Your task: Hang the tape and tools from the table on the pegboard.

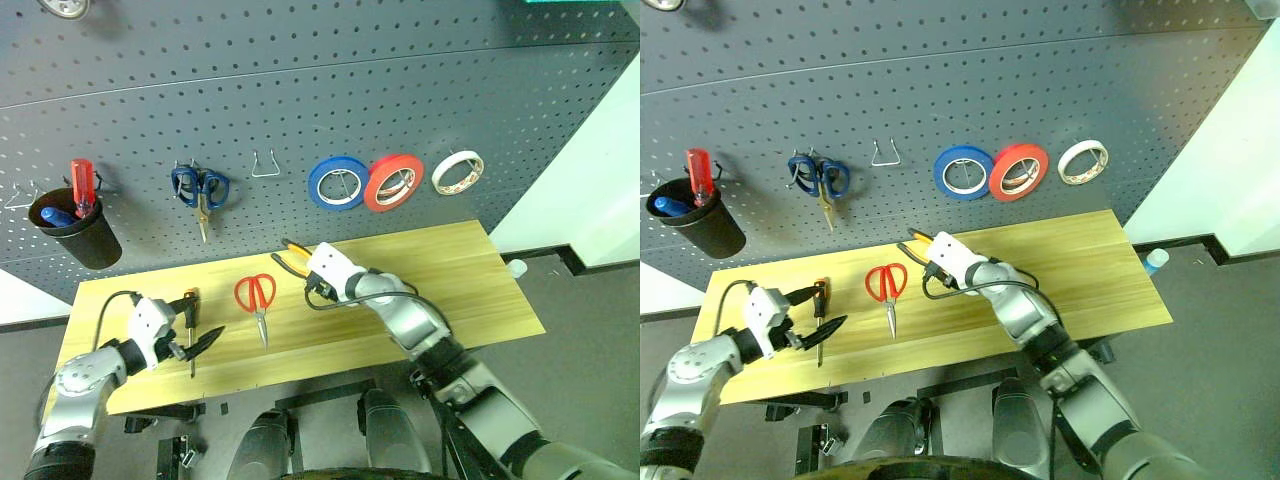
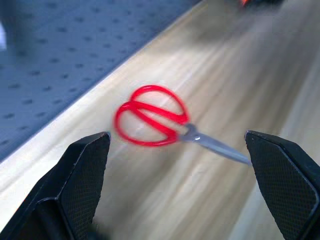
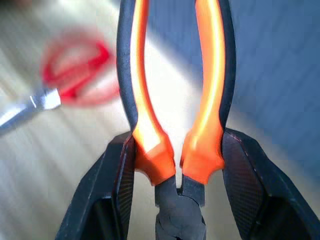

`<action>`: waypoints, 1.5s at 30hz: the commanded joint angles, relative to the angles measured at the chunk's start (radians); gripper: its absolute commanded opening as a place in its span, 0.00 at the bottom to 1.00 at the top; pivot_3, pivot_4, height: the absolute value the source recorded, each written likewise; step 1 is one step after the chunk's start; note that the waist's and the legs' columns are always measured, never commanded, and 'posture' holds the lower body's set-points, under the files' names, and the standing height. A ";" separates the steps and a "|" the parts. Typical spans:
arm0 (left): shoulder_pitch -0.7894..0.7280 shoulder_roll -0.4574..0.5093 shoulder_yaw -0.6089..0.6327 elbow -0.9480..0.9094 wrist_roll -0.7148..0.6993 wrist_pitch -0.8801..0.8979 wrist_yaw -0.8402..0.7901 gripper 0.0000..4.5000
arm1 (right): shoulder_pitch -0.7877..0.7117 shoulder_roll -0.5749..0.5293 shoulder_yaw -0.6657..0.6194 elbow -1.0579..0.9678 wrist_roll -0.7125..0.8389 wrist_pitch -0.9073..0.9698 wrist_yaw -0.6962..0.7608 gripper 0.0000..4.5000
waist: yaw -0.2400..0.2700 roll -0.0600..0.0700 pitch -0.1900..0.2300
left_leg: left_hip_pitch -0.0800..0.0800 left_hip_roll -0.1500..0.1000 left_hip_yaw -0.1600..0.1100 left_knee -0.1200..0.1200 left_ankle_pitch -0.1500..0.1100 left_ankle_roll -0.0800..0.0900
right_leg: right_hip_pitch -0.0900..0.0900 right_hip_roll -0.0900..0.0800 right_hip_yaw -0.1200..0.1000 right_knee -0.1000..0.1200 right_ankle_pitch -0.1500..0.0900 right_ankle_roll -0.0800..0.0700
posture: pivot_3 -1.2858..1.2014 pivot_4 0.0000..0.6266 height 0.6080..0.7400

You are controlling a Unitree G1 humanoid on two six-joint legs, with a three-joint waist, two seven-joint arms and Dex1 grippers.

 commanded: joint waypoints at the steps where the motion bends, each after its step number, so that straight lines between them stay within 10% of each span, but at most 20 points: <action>1: -0.035 -0.006 0.061 0.008 -0.008 -0.087 0.043 1.00 | -0.091 0.053 -0.059 -0.105 0.095 -0.112 0.064 0.47 | 0.002 0.000 0.000 | 0.000 0.001 0.000 0.000 0.000 0.000 | 0.000 0.001 0.000 0.000 0.000 0.000 | 0.49 0.23 1.00; 16: -0.183 -0.120 0.031 0.036 0.110 -0.225 0.261 1.00 | -0.478 0.303 -0.291 0.341 0.189 -0.477 -0.069 0.47 | 0.006 -0.004 -0.001 | 0.001 0.000 -0.001 -0.001 0.005 -0.009 | 0.001 0.001 -0.001 0.000 0.006 -0.008 | 0.51 0.19 1.00; 45: 0.180 -0.151 0.012 -0.414 0.047 -0.055 0.289 1.00 | -0.689 0.369 -0.434 0.936 0.173 -0.917 -0.136 0.47 | 0.032 -0.004 0.054 | -0.004 0.006 -0.001 -0.007 0.005 -0.009 | -0.008 0.006 -0.001 0.001 0.006 -0.011 | 0.54 0.38 1.00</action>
